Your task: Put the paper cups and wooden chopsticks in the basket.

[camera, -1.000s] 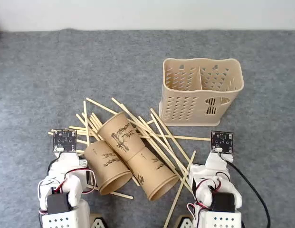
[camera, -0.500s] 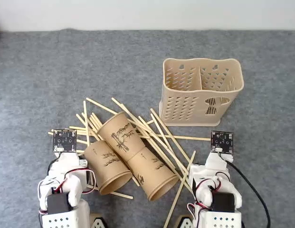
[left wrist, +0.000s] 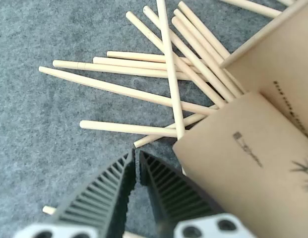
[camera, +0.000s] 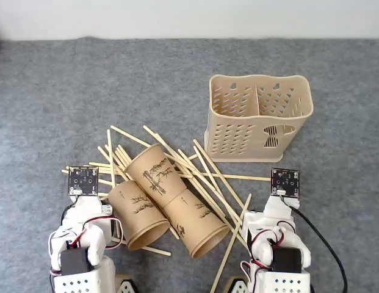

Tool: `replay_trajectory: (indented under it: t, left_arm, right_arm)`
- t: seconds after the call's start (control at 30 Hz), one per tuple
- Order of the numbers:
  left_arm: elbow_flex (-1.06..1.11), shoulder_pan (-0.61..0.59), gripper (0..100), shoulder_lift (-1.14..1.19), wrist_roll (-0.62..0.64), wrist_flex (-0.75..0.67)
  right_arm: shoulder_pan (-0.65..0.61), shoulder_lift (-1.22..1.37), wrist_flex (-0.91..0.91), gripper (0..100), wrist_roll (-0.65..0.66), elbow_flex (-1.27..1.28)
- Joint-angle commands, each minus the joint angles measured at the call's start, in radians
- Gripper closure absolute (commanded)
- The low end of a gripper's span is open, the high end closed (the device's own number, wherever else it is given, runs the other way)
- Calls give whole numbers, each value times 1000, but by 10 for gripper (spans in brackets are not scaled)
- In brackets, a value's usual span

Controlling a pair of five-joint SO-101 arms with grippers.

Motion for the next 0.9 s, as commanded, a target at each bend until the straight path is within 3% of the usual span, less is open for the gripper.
replay_trajectory:
  t: [0.0, 0.6, 0.87]
  left_arm:
    - [-8, -2, 986, -12, -2, 3]
    - [-12, 2, 986, -14, -8, 3]
    - [-269, -8, 985, -14, -9, 40]
  right_arm:
    - [5, -7, 2, 990, -2, 23]
    - [5, -7, 2, 990, -2, 23]
    - [1, -7, 2, 990, -3, 23]
